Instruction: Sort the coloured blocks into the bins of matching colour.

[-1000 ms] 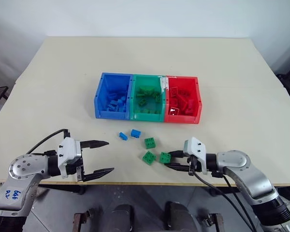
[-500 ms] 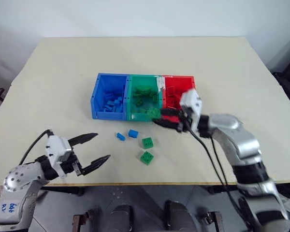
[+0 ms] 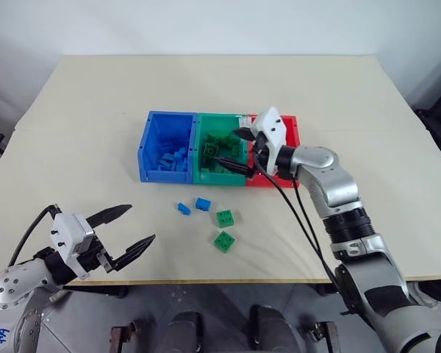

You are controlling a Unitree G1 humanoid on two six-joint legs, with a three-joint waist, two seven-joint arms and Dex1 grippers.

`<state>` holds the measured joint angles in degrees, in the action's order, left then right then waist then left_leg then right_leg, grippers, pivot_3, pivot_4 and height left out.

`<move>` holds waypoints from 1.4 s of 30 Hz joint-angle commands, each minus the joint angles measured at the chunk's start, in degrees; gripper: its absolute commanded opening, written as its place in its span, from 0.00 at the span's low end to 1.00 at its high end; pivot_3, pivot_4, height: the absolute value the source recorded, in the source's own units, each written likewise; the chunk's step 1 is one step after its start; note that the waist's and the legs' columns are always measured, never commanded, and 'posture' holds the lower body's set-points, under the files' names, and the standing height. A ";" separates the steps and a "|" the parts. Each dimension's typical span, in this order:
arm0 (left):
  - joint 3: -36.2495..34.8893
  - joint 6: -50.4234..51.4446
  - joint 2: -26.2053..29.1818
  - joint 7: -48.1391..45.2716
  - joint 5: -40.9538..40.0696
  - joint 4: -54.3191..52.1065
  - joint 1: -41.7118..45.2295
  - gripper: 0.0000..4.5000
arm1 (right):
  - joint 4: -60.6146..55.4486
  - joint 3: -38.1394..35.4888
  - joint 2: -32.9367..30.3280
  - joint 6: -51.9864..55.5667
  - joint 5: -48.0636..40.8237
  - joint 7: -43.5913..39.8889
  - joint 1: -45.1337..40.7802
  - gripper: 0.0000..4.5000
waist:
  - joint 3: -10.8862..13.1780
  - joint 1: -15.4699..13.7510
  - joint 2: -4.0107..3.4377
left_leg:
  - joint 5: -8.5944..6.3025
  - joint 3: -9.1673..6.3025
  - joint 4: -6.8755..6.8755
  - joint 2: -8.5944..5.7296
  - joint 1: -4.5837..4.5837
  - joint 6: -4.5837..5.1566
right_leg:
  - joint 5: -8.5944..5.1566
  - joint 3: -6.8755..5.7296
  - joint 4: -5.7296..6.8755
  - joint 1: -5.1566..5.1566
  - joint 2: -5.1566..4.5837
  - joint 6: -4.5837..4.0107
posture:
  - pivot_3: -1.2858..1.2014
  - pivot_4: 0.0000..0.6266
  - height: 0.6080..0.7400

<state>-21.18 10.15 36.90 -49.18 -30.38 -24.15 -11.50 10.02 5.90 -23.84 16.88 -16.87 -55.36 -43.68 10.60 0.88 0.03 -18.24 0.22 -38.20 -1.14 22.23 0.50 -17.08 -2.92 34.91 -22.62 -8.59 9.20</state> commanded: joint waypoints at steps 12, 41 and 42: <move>15.51 -5.83 0.07 -8.31 6.42 13.60 21.21 1.00 | 3.04 -17.52 -23.95 -21.68 -3.55 -18.65 27.18 1.00 | 0.00 -0.58 0.01 | -0.06 0.67 -0.09 0.07 -0.14 0.05 | 0.03 -0.07 -0.22 0.13 0.04 0.07 | 0.52 0.24 1.00; 5.65 -3.65 3.86 -5.09 4.13 2.74 6.02 1.00 | 6.77 14.71 -0.61 -10.02 10.42 -14.27 2.29 1.00 | 0.00 -0.50 0.01 | -0.14 0.28 -0.44 0.30 -0.02 -0.03 | 0.03 -0.08 -0.01 0.03 0.05 0.05 | 0.52 0.24 1.00; 5.51 -3.59 3.89 -4.98 4.10 2.62 5.80 1.00 | 7.31 14.74 -0.31 -10.42 10.58 -14.28 2.13 1.00 | 0.00 -0.43 0.01 | -0.14 0.28 -0.44 0.28 -0.02 -0.03 | 0.03 -0.08 -0.01 0.04 0.05 0.05 | 0.52 0.24 1.00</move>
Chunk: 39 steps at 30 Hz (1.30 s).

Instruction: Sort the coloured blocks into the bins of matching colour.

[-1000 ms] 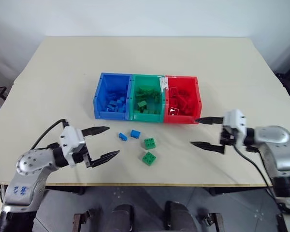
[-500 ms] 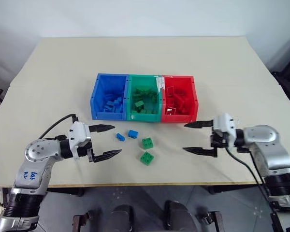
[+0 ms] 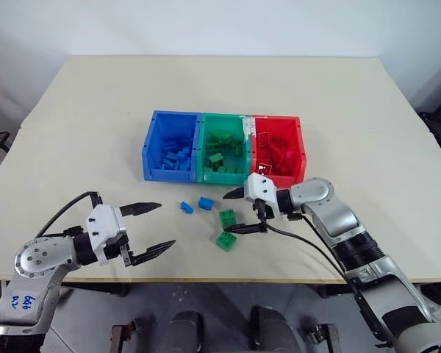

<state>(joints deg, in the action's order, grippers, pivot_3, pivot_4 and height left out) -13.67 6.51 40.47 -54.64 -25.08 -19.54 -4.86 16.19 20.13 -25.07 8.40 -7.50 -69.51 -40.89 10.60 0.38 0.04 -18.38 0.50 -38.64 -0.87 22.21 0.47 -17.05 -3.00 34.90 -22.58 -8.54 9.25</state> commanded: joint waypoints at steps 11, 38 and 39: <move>-1.97 0.24 0.14 0.99 -1.25 -2.06 -0.71 1.00 | -0.09 -0.72 1.08 -1.57 1.00 -1.31 1.04 0.32 | 0.00 0.37 0.00 | -0.02 0.01 0.01 -0.04 0.00 -0.03 | -0.01 0.00 0.00 -0.01 0.03 -0.01 | 0.52 0.24 1.00; -7.08 2.73 -2.39 5.30 -4.67 -1.20 -1.86 1.00 | 8.51 -15.94 8.55 -0.96 -5.29 14.51 -14.58 0.93 | 0.01 1.42 -0.01 | -0.07 0.09 0.39 0.11 -0.01 -0.08 | -0.05 -0.09 0.09 -0.25 -0.01 -0.11 | 0.52 0.24 1.00; -6.26 2.85 -2.29 4.95 -4.62 -1.01 -1.19 1.00 | 5.76 -16.31 7.13 -0.51 -6.67 12.18 -12.53 0.99 | 0.01 1.29 -0.01 | -0.07 0.09 0.39 0.11 -0.01 -0.08 | -0.05 -0.14 0.08 -0.25 -0.01 -0.11 | 0.52 0.24 1.00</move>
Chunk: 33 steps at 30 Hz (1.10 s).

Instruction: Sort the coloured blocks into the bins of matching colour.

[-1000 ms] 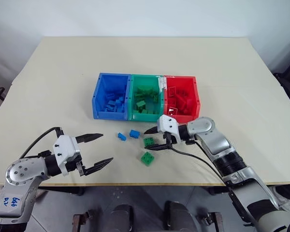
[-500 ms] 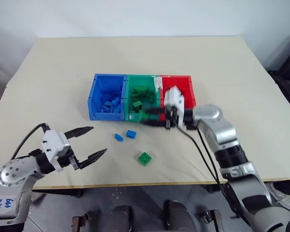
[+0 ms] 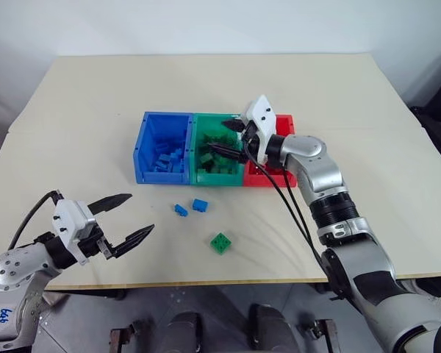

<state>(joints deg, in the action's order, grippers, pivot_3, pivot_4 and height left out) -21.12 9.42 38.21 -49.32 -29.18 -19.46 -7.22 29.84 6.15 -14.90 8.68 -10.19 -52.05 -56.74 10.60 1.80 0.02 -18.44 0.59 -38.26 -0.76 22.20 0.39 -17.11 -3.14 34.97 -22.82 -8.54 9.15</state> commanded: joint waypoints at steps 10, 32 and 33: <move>12.56 0.14 -0.11 -5.56 2.08 4.41 11.47 1.00 | -27.16 -11.64 -21.11 -4.74 -15.40 -22.33 31.46 0.99 | -0.01 -1.46 0.02 | -0.11 0.11 -0.04 -0.28 -0.01 0.17 | 0.01 -0.19 -0.24 0.19 -0.06 0.02 | 0.52 0.24 1.00; 9.62 -4.99 5.26 -15.58 1.35 7.93 6.00 1.00 | -31.09 10.63 -18.21 -3.45 -6.54 -29.22 27.74 0.99 | 0.01 -1.33 -0.01 | -0.21 0.16 -0.77 0.41 -0.06 0.01 | 0.05 -0.35 -0.08 0.33 0.09 0.02 | 0.52 0.24 1.00; 8.86 -4.90 6.05 -16.54 1.05 7.17 4.22 1.00 | -29.65 12.31 -17.31 -3.79 -5.14 -29.29 26.39 0.99 | 0.01 -1.49 -0.01 | -0.22 0.15 -0.77 0.41 -0.05 0.01 | 0.05 -0.35 -0.10 0.33 0.09 0.01 | 0.52 0.24 1.00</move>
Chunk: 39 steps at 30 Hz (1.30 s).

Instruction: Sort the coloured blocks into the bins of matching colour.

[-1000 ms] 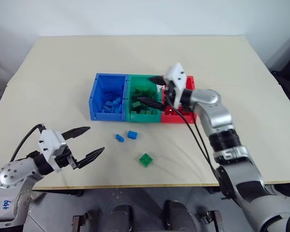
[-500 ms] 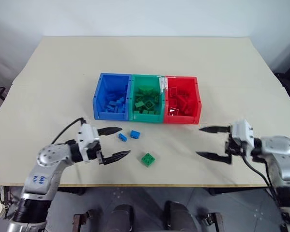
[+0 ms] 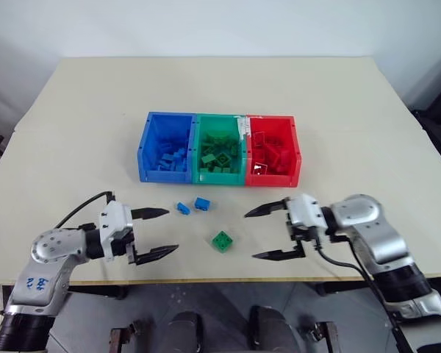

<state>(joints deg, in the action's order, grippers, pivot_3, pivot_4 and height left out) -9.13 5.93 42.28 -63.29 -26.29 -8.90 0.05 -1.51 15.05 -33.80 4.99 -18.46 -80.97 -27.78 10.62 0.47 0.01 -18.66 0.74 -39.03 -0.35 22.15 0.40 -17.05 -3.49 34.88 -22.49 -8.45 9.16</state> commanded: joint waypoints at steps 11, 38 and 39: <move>-3.45 -3.63 2.89 -5.24 -1.06 -8.19 -9.20 1.00 | 16.21 10.14 7.81 -7.78 11.69 -0.86 -9.27 0.96 | 0.01 -0.09 -0.02 | -0.07 -0.05 0.02 -0.01 0.04 0.01 | 0.00 -0.09 0.01 -0.05 0.00 -0.12 | 0.52 0.24 1.00; -13.36 -0.26 -5.18 10.94 -3.34 -8.22 -11.08 1.00 | 29.01 -7.49 19.50 3.85 10.92 35.59 -29.06 0.31 | 0.02 1.26 -0.04 | -0.12 0.01 0.07 0.01 0.07 -0.06 | -0.03 -0.20 0.20 -0.22 -0.04 -0.21 | 0.52 0.24 1.00; -13.47 -0.13 -5.22 11.08 -3.39 -8.42 -11.18 1.00 | 29.72 -7.41 19.70 3.71 11.04 35.42 -29.34 0.31 | 0.02 1.28 -0.04 | -0.12 0.01 0.07 0.01 0.06 -0.05 | -0.03 -0.20 0.20 -0.22 -0.03 -0.21 | 0.52 0.24 1.00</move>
<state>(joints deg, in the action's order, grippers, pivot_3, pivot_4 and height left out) -21.25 5.82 37.13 -52.61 -28.19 -15.29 -10.54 27.91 8.55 -14.22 10.33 -7.72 -46.44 -55.88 10.64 1.75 -0.03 -18.79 0.76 -38.94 -0.34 22.22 0.35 -17.08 -3.70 35.08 -22.73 -8.49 8.95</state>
